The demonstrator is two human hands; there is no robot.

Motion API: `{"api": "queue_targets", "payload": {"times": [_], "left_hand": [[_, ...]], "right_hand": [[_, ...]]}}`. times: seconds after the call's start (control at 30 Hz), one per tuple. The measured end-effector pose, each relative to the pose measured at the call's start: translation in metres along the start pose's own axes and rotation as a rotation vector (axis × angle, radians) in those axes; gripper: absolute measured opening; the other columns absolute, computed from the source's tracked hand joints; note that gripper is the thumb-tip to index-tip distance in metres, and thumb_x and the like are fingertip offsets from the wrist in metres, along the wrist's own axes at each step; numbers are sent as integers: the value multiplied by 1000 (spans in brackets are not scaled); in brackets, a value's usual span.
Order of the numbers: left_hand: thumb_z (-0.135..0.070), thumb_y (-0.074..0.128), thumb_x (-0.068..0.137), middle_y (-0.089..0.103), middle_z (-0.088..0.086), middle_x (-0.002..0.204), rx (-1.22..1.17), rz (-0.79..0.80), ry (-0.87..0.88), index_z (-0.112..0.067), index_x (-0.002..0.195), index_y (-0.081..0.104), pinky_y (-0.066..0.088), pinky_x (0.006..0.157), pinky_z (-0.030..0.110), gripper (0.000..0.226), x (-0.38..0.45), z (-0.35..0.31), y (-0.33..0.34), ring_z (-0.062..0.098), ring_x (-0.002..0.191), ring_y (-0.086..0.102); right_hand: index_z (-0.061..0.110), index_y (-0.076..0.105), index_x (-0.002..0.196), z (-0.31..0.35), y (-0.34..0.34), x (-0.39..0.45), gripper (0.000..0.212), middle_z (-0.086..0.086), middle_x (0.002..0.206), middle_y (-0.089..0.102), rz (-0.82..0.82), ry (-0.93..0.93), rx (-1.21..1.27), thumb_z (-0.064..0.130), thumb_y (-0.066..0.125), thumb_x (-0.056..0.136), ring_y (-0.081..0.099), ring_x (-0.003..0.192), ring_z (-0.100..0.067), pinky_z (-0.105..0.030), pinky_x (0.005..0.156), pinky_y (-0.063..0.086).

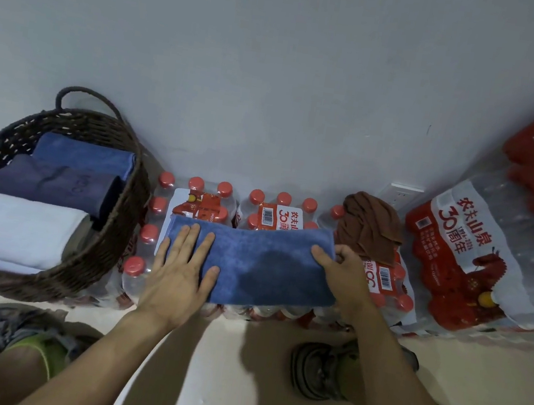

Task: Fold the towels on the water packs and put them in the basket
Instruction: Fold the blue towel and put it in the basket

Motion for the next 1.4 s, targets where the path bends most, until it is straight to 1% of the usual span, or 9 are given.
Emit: {"api": "queue_targets", "payload": {"times": [0.2, 0.33, 0.63, 0.83, 1.0, 1.13, 1.27, 1.33, 1.4], "left_hand": [[-55, 15, 99, 4, 4, 165, -36, -39, -35, -25, 156, 9, -12, 121, 37, 65, 4, -1, -3, 17, 151, -5], [-47, 21, 101, 14, 12, 163, 15, -78, -72, -20, 155, 21, 1, 123, 45, 61, 10, -8, -5, 25, 151, 6], [-50, 3, 98, 3, 11, 163, 138, -72, 25, -17, 156, 6, -4, 122, 48, 67, 11, -20, 9, 25, 151, -2], [-54, -7, 96, -9, 8, 163, 155, -13, 83, -21, 155, -6, -13, 120, 46, 67, 19, -38, 17, 24, 150, -13], [-50, 12, 100, -1, 10, 164, 130, -8, 75, -20, 157, 4, -12, 121, 47, 64, 23, -50, 13, 27, 151, -5], [-48, 24, 101, 7, 9, 164, -11, 13, 97, -20, 156, 14, -7, 122, 46, 63, 24, -49, 8, 26, 152, 1], [-27, 59, 93, 39, 9, 150, -433, -110, 30, -13, 139, 48, 20, 118, 36, 49, 28, -28, -24, 27, 139, 34], [-20, 63, 89, 51, 10, 131, -446, -210, -115, -10, 126, 56, 38, 107, 38, 40, 21, -2, -39, 27, 122, 46], [-18, 64, 86, 52, 13, 123, -414, -159, -246, -9, 123, 57, 43, 100, 41, 39, 16, 17, -38, 30, 114, 49]], "right_hand": [[19, 63, 94, -5, 3, -6, 30, 11, 72, 71, 60, 77, 168, 47, 51, 97, 68, 64, -3, -11, 46, 47], [8, 59, 83, 1, -10, -8, 38, -4, 70, 61, -1, -97, -78, 39, 47, 101, 57, 61, -13, -17, 55, 44], [14, 55, 82, -6, -27, -10, 31, 3, 70, 57, -202, -146, -185, 37, 48, 100, 53, 63, -5, -11, 55, 37], [12, 54, 83, -21, -45, -1, 34, 1, 73, 55, -207, -24, -363, 40, 47, 101, 49, 64, -9, -20, 56, 33], [5, 61, 90, -12, -52, -3, 34, -8, 77, 60, -120, 89, -398, 36, 52, 99, 56, 70, -21, -25, 56, 37], [14, 61, 89, 45, -42, -8, 23, -1, 78, 61, -61, 3, -454, 34, 54, 98, 61, 74, -16, -20, 58, 41], [22, 62, 81, 105, -9, -19, 16, 3, 71, 66, 8, -132, -317, 33, 63, 93, 63, 60, -7, -15, 47, 44], [19, 63, 83, 115, 20, -23, 14, -4, 72, 70, 81, -123, -189, 31, 67, 91, 69, 59, -15, -27, 49, 55], [12, 64, 87, 117, 48, -25, 16, -13, 73, 71, 124, -115, -113, 27, 69, 89, 71, 66, -27, -40, 60, 61]]}}
Point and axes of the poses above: each hand's wrist, its own x-axis towards the middle knuckle, its own y-axis out of the palm, z = x × y, the point moved 9 cm from there along x, towards the middle knuckle
